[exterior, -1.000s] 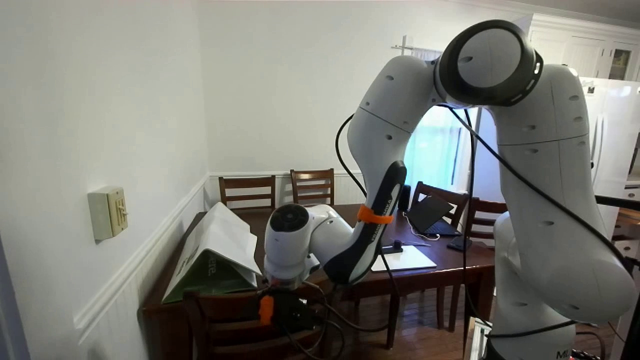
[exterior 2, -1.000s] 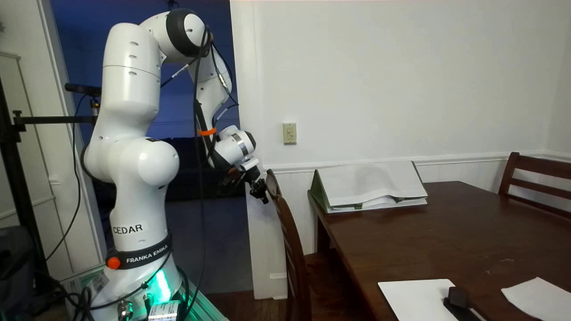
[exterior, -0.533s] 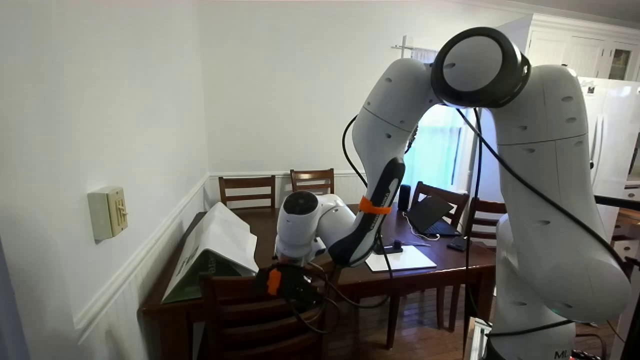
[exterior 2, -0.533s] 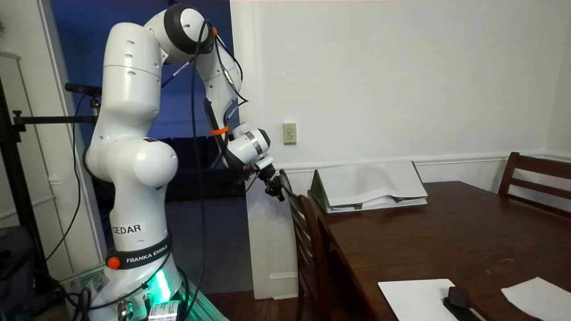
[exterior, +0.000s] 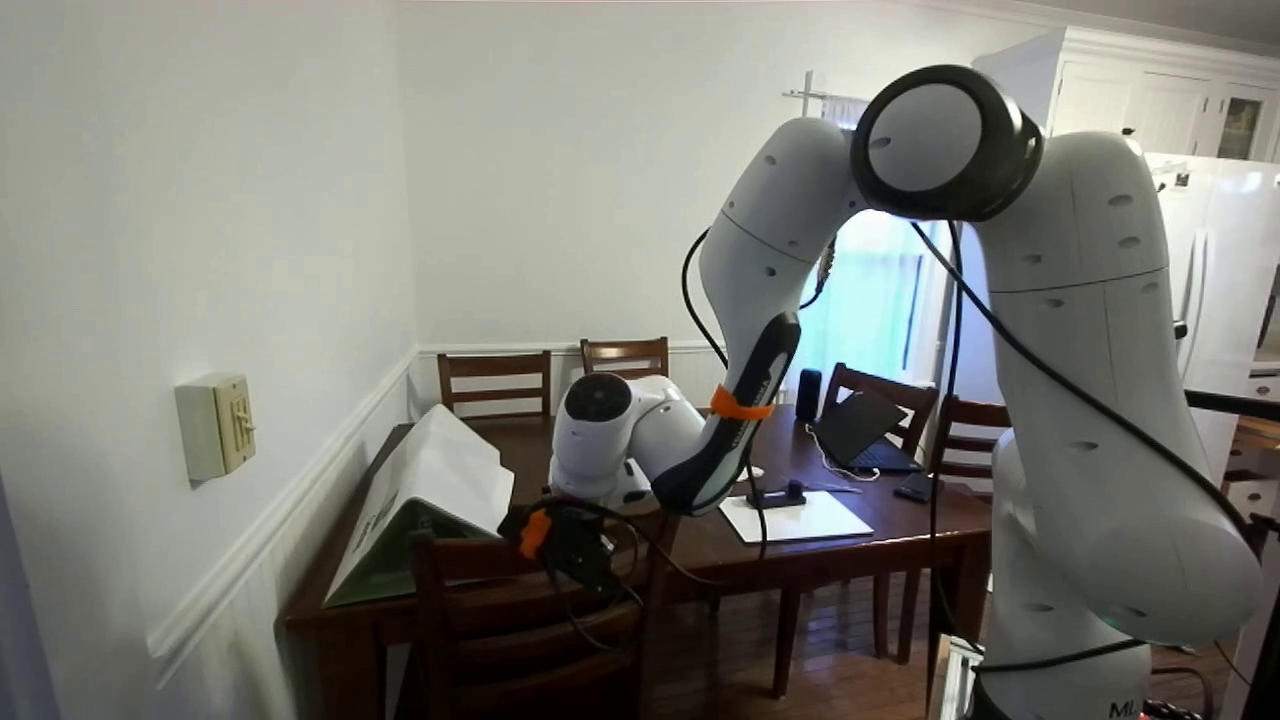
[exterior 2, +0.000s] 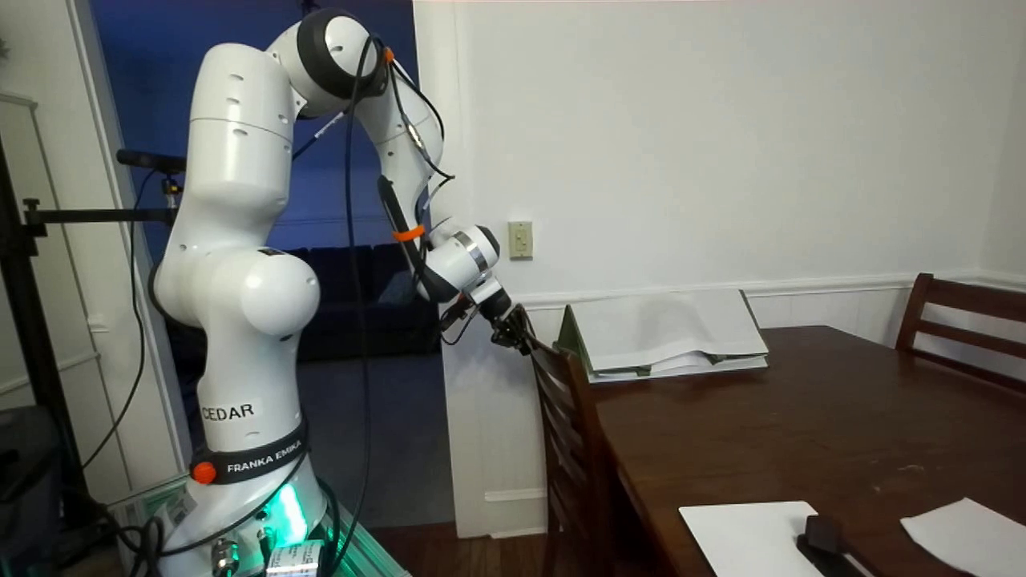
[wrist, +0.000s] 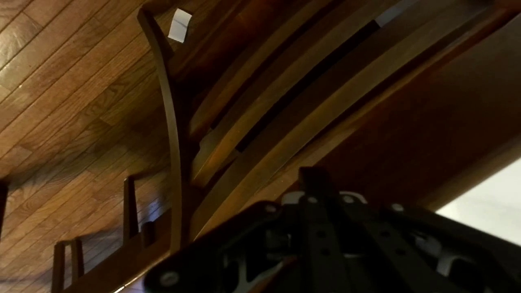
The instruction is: Push the chair in towards the table
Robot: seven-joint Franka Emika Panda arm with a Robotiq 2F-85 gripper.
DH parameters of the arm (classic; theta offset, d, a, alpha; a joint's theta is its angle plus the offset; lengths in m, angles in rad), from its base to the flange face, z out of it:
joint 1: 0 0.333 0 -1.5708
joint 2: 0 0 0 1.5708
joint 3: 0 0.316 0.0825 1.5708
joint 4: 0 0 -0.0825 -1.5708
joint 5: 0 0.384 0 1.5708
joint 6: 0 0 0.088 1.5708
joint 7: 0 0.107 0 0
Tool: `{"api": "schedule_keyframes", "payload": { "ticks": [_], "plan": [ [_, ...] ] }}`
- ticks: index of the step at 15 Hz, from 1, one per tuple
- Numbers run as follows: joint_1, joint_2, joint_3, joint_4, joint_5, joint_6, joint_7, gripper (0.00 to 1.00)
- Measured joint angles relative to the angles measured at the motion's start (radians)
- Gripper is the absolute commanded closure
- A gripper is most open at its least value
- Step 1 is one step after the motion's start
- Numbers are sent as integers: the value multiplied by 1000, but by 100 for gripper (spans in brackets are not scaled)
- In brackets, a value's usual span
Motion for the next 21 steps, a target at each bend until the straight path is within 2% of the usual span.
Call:
{"api": "schedule_keyframes", "payload": {
  "ticks": [5,10,16,21],
  "plan": [
    [24,18,-1,24,-6,-45,137,99],
    [85,52,-25,79,106,-102,126,99],
    [177,108,-91,150,136,-131,130,99],
    [239,120,-143,156,133,-148,117,98]
  ]
}}
